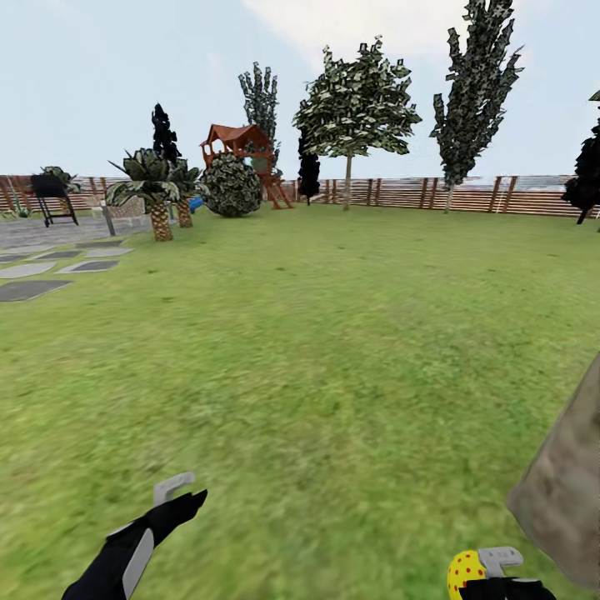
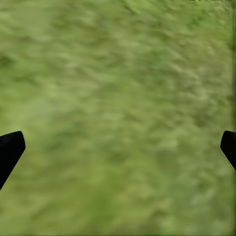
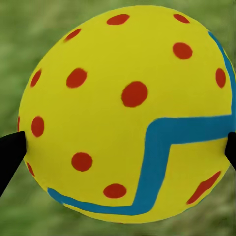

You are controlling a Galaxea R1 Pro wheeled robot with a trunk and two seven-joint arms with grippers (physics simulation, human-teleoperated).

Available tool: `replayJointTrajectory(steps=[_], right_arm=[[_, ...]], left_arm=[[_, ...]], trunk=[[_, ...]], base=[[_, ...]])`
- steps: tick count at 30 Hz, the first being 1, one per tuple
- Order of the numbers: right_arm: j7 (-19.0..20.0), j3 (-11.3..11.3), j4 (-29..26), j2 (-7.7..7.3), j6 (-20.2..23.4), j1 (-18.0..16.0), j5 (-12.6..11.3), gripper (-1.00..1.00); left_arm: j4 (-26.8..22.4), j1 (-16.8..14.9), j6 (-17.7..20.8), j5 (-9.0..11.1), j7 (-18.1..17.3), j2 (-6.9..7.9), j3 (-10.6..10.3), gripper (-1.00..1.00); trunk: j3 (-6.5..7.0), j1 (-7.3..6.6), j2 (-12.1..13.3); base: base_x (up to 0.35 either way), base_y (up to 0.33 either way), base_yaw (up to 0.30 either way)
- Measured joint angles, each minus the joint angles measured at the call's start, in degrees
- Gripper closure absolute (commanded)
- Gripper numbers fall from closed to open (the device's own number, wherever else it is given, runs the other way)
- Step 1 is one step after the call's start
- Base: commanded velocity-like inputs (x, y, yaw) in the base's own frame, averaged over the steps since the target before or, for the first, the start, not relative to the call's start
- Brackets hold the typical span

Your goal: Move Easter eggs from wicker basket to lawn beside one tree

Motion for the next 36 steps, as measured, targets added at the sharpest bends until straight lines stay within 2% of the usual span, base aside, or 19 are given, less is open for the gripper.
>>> replayJointTrajectory(steps=[3, 36], right_arm=[[0.0, 0.0, 0.0, 0.00, 0.0, 0.0, 0.0, 1.00], [0.0, 0.0, 0.0, 0.00, 0.0, 0.0, 0.0, 1.00]], left_arm=[[0.0, 0.0, 0.0, 0.1, -0.1, 0.03, 0.1, -1.00], [-0.9, 0.0, 0.1, 0.2, -0.1, 0.17, 0.3, -1.00]], trunk=[[0.00, 0.00, 0.0], [-7.31, 0.86, -0.4]], base=[[0.007, -0.011, 0.000], [0.000, 0.000, 0.000]])
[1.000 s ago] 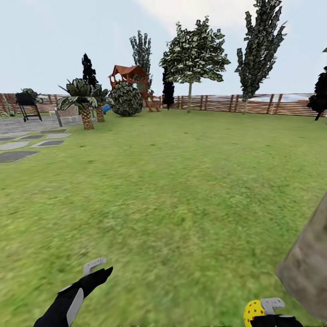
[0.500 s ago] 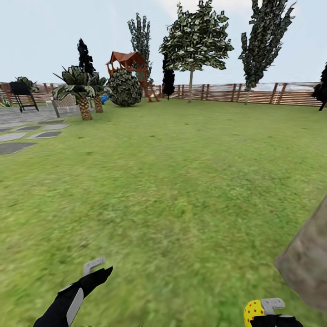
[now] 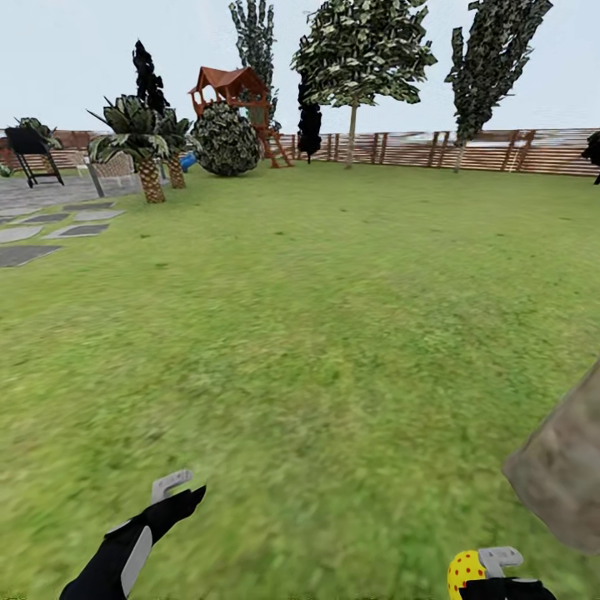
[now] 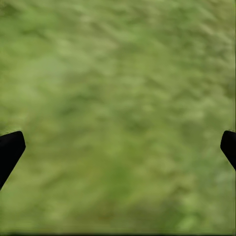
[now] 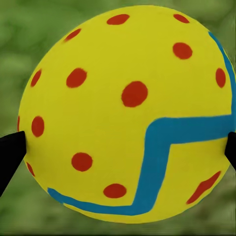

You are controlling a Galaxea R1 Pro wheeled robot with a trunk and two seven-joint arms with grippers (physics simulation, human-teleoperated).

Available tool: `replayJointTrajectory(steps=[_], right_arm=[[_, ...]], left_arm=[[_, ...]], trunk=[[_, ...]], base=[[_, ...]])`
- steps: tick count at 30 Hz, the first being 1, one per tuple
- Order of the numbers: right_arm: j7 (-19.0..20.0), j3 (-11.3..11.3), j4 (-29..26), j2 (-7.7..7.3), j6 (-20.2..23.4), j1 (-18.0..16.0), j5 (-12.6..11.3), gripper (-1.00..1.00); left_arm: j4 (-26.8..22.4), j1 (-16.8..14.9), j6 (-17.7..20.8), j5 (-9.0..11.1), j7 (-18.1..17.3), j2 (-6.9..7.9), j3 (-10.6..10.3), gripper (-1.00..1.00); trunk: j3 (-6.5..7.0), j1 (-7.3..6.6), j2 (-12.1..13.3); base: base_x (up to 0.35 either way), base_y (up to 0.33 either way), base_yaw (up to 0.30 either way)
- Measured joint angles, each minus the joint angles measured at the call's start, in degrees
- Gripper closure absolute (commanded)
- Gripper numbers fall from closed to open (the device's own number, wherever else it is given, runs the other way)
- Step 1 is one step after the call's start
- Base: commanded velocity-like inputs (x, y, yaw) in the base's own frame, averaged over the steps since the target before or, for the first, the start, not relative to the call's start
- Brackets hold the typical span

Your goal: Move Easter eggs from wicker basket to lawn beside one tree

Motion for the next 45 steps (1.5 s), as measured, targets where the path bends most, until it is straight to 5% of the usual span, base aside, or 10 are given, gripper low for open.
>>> replayJointTrajectory(steps=[45], right_arm=[[0.0, 0.0, 0.0, 0.00, 0.0, 0.0, 0.0, 1.00]], left_arm=[[0.7, 0.0, -0.1, -0.1, 0.0, -0.09, -0.2, -1.00]], trunk=[[-9.98, 1.16, -0.6]], base=[[0.000, 0.000, 0.000]])
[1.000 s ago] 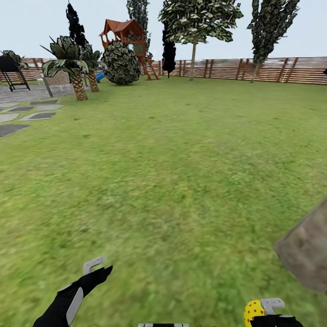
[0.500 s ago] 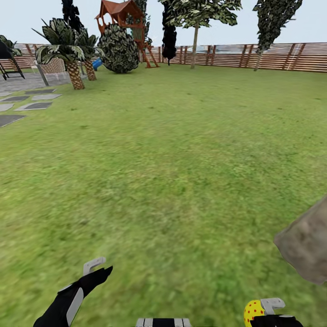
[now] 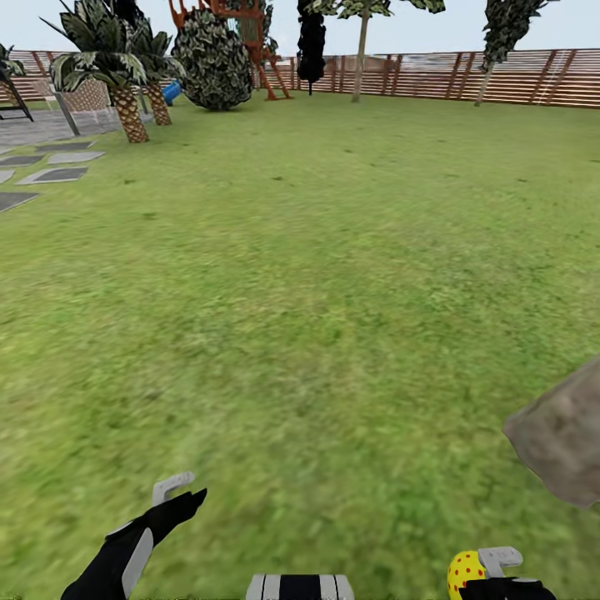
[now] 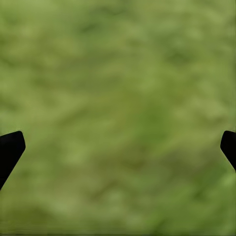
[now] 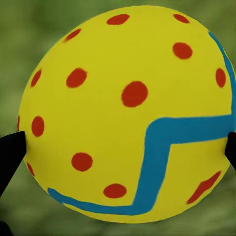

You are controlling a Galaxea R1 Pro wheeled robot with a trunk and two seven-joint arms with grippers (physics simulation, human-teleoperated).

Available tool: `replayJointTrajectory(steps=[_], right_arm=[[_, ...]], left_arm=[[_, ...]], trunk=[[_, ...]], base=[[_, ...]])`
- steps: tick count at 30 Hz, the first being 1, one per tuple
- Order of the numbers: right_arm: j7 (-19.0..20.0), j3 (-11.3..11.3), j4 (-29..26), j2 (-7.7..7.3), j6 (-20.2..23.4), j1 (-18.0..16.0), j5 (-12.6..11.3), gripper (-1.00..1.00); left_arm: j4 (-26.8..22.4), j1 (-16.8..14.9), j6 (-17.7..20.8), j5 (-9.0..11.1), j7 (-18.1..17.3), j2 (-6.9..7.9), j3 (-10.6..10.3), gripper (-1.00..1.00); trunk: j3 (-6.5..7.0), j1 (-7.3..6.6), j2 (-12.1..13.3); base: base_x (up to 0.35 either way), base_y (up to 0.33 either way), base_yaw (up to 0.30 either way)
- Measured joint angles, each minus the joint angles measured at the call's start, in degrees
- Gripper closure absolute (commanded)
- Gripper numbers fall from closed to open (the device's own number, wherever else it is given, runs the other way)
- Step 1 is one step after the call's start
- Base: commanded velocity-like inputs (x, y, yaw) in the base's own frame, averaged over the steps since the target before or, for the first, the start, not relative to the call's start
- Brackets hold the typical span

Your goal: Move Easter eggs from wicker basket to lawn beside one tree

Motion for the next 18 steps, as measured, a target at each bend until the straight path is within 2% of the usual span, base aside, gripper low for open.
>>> replayJointTrajectory(steps=[9, 12, 18], right_arm=[[0.0, 0.0, 0.0, 0.00, -0.1, 0.0, 0.0, 1.00], [0.0, 0.0, 0.0, 0.00, -0.1, 0.0, 0.0, 1.00], [0.0, 0.1, 0.0, 0.00, -0.1, 0.0, 0.0, 1.00]], left_arm=[[0.1, 0.0, 0.0, -0.1, 0.0, -0.07, 0.0, -1.00], [0.1, 0.0, 0.0, 0.0, 0.0, -0.09, -0.1, -1.00], [0.1, 0.0, 0.0, -0.1, 0.0, -0.09, -0.1, -1.00]], trunk=[[-0.28, 0.02, 0.0], [-0.94, 0.10, -0.1], [-0.95, 0.10, -0.1]], base=[[0.000, 0.000, 0.000], [0.000, 0.000, 0.000], [0.000, 0.000, 0.000]])
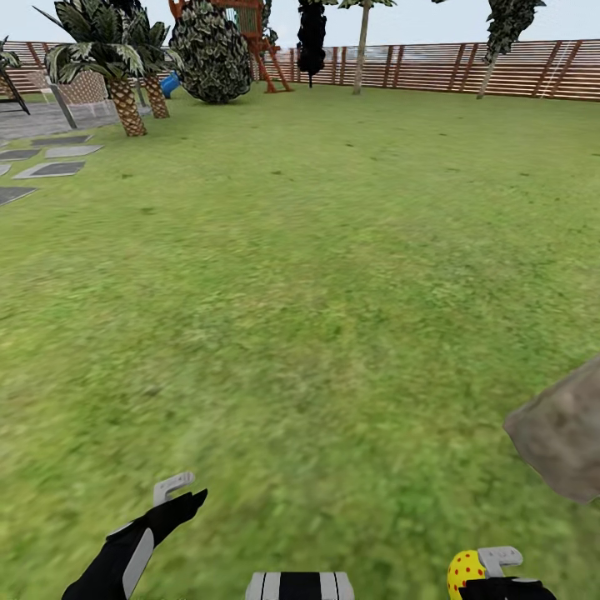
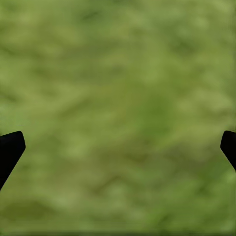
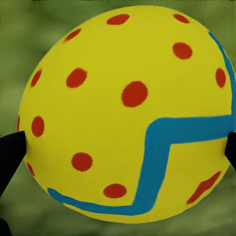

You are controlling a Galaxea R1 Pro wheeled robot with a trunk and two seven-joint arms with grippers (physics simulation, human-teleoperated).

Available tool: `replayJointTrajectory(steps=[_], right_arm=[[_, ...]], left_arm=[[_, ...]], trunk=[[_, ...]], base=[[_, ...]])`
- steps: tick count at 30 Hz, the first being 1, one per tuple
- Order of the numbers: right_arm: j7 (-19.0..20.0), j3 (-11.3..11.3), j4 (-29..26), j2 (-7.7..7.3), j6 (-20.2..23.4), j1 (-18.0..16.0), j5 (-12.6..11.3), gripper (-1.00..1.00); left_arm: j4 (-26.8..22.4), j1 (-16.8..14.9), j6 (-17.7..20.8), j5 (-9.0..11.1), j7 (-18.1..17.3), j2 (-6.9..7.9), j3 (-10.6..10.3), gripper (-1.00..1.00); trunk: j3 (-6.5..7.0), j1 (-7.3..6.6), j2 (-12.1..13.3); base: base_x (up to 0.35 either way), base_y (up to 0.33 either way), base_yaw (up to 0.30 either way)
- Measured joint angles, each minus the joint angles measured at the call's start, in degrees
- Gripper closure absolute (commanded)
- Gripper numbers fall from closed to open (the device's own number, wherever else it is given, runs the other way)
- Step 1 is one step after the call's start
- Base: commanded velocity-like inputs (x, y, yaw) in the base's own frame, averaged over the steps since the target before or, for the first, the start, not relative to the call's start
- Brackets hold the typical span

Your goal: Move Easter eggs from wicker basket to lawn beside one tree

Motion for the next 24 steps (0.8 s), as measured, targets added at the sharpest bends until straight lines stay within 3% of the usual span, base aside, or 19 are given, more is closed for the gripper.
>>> replayJointTrajectory(steps=[4, 5, 15, 24], right_arm=[[0.0, 0.0, 0.0, 0.00, -0.1, 0.0, 0.0, 1.00], [0.0, 0.0, 0.0, 0.00, -0.1, 0.0, 0.0, -1.00], [0.0, 0.0, 0.0, 0.00, 0.0, 0.0, 0.0, -1.00], [0.0, 0.0, 0.0, 0.00, 0.0, 0.0, 0.1, -1.00]], left_arm=[[0.0, 0.0, 0.0, 0.0, 0.0, 0.00, 0.0, -1.00], [0.0, 0.0, 0.0, 0.0, 0.0, 0.00, 0.0, -1.00], [0.0, 0.0, 0.0, -0.1, 0.1, 0.00, 0.0, -1.00], [0.1, 0.0, 0.0, 0.0, 0.1, 0.00, 0.1, -1.00]], trunk=[[0.00, 0.00, 0.0], [0.00, 0.00, 0.0], [-0.02, 0.00, 0.0], [1.97, -0.23, 0.1]], base=[[0.000, 0.000, 0.000], [0.000, 0.000, 0.000], [0.000, 0.000, 0.000], [-0.066, 0.000, 0.000]])
